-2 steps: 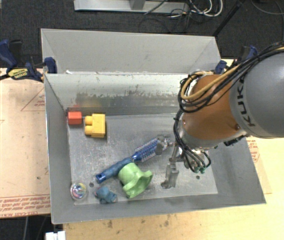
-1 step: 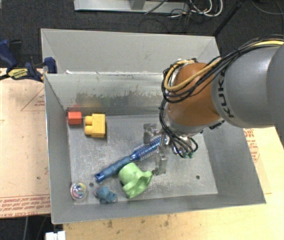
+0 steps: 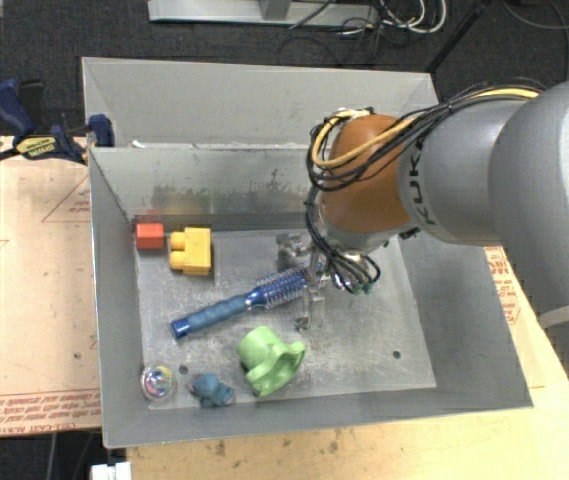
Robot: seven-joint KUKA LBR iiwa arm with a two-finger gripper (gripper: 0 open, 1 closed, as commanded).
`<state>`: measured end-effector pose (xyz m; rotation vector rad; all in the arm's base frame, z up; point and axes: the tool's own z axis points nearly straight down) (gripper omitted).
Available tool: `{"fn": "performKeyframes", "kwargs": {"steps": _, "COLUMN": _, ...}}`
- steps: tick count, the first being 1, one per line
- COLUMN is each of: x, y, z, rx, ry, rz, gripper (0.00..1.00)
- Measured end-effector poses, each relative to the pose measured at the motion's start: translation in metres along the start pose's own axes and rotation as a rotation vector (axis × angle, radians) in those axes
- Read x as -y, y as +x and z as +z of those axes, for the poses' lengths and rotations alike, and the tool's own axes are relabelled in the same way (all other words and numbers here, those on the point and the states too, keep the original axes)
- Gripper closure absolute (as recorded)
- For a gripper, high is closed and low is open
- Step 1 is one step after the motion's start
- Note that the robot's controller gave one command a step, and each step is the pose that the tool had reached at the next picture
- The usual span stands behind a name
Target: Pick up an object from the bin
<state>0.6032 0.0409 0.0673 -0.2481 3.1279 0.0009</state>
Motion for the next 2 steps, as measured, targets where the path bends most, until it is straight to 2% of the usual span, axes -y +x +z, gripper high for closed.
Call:
{"fn": "performKeyframes", "kwargs": {"steps": 1, "x": -0.001, "y": 0.001, "z": -0.002, "rx": -0.002, "ry": 0.000, "rz": -0.002, "gripper": 1.00}}
{"fn": "performKeyframes", "kwargs": {"steps": 2, "x": 0.028, "y": 0.015, "z": -0.215, "rx": 0.007, "ry": 0.003, "rz": -0.017, "gripper": 1.00}}
